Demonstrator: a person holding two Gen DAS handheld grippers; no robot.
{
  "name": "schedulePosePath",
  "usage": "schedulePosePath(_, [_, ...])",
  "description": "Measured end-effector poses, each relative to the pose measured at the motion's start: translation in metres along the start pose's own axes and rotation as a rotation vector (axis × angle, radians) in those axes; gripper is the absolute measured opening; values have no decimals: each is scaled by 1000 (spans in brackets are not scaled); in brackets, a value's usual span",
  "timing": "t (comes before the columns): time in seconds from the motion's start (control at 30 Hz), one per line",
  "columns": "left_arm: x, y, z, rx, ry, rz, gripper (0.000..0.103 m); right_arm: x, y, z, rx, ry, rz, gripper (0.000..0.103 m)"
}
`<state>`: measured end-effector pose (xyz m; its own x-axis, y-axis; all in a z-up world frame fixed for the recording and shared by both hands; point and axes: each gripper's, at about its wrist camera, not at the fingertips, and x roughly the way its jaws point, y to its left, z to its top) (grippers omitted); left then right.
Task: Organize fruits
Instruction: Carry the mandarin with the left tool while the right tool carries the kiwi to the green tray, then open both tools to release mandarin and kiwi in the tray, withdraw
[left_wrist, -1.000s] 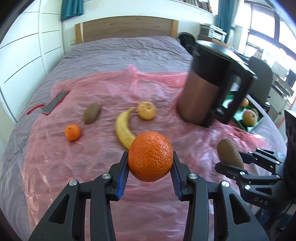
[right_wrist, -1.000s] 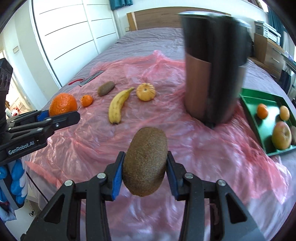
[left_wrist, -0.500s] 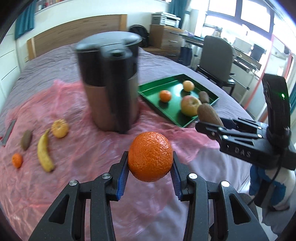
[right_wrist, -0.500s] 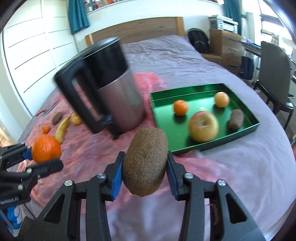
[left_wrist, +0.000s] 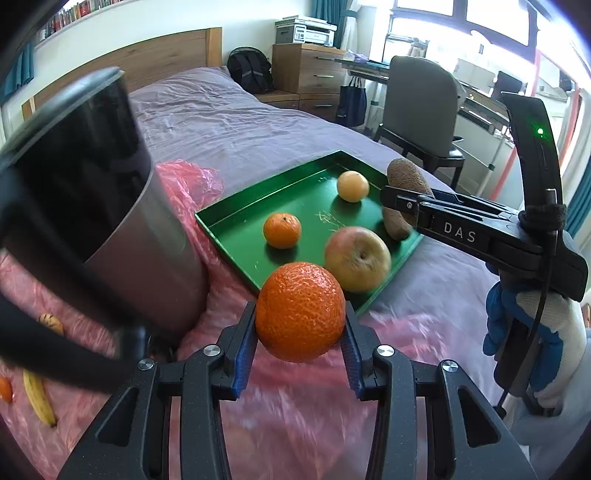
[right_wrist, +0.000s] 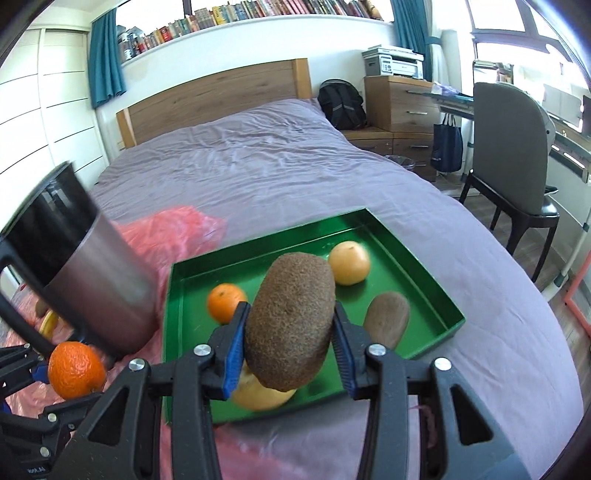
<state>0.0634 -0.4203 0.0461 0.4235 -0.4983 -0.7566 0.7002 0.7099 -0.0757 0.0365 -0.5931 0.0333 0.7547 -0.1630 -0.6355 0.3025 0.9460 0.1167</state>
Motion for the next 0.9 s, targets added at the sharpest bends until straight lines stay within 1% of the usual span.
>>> schedulePosePath(0.17, [42, 8, 11, -20, 8, 19, 37, 46, -20, 8, 21, -9, -17, 34])
schedulePosePath(0.27, [62, 12, 13, -29, 17, 30, 37, 75, -30, 8, 35, 9, -21, 34])
schedulePosePath(0.43, [95, 13, 15, -19, 30, 37, 37, 107, -37, 1, 45, 46, -6, 35])
schedulePosePath(0.6, [115, 9, 13, -5, 31, 48, 37, 114, -35, -1, 6, 19, -10, 35])
schedulePosePath(0.67, [117, 6, 12, 15, 7, 73, 37, 114, -34, -3, 2, 3, -10, 35])
schedulePosePath(0.77, [119, 5, 11, 15, -16, 92, 37, 114, -33, -3, -9, -2, 10, 35])
schedulePosePath(0.9, [119, 5, 9, 6, -31, 96, 37, 111, -36, -6, 2, -3, 32, 35])
